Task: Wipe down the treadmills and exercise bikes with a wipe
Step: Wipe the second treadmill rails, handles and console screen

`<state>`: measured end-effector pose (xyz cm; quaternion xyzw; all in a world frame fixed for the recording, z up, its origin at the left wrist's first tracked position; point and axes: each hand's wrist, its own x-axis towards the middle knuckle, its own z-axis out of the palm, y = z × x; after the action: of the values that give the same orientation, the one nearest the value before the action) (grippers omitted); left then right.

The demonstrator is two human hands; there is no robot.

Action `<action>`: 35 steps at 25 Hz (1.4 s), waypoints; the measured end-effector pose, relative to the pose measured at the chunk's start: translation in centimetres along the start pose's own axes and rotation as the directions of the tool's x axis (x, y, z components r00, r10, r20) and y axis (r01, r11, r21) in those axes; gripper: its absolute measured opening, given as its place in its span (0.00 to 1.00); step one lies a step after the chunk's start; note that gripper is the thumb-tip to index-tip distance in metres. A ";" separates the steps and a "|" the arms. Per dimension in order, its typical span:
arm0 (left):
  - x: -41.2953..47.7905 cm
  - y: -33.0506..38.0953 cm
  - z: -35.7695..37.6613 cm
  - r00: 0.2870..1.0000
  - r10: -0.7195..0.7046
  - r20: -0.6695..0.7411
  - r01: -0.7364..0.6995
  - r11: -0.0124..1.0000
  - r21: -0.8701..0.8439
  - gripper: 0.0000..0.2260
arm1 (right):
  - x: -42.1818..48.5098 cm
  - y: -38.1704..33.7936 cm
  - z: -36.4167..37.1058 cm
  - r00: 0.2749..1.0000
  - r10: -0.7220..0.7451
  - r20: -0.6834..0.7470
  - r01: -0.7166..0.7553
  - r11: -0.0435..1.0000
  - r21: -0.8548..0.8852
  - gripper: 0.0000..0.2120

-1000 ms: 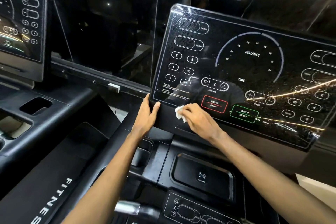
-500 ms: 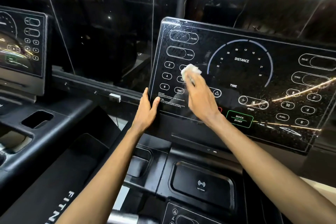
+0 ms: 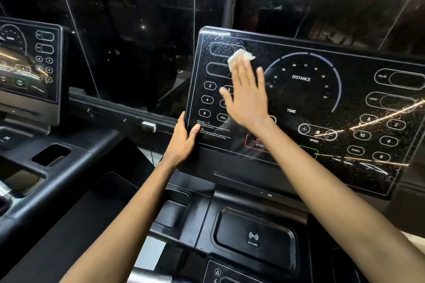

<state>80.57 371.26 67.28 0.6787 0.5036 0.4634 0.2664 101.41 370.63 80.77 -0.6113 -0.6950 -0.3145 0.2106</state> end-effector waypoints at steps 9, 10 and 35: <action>0.5 -0.3 -0.6 0.998 0.018 0.053 -0.019 1.000 0.013 0.33 | 0.8 1.6 -0.5 0.993 0.105 -0.052 -0.105 0.994 0.015 0.34; 0.4 -0.4 -0.7 0.998 0.018 0.059 -0.019 1.000 0.022 0.33 | 0.0 2.1 -0.8 0.980 0.193 -0.058 -0.191 0.981 0.029 0.34; -3.2 -4.2 -3.7 0.959 -0.020 0.283 0.042 0.996 -0.073 0.22 | -21.7 -6.9 2.2 0.907 0.356 0.225 -0.420 0.796 0.435 0.12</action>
<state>75.20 369.42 64.22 0.7188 0.4526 0.3774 0.3689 98.43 356.18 63.24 -0.6897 -0.6224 -0.0439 0.3673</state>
